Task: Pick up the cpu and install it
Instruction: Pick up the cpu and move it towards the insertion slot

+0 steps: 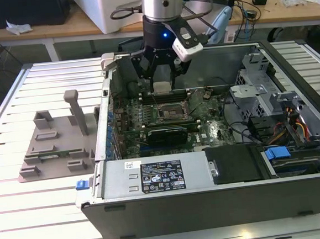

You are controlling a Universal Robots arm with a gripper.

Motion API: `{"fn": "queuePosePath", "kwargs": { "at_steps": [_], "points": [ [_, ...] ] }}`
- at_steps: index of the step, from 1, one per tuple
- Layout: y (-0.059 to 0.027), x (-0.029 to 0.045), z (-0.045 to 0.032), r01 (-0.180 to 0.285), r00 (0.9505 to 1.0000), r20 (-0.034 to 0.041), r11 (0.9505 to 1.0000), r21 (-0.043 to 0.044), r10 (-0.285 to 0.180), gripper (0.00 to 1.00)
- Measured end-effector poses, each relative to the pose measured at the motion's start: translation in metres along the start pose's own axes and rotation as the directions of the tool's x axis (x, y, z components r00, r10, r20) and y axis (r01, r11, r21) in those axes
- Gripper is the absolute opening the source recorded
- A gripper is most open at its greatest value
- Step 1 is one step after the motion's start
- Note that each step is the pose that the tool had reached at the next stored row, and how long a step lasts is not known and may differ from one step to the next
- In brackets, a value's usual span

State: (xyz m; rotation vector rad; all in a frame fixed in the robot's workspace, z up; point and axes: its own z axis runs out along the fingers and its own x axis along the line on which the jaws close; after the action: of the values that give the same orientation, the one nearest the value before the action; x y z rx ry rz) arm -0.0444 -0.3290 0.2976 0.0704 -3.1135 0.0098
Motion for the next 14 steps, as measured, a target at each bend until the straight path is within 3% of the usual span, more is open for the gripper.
{"fn": "queuePosePath", "kwargs": {
  "at_steps": [10, 14],
  "points": [
    [0.0041, -0.0222, 0.0220, 0.000, 1.0000, -0.0053, 1.0000, -0.0003, 0.000, 0.54],
    [0.0048, -0.0240, 0.0252, 0.000, 1.0000, -0.0055, 1.0000, 0.0000, 0.000, 0.54]
  ]
}}
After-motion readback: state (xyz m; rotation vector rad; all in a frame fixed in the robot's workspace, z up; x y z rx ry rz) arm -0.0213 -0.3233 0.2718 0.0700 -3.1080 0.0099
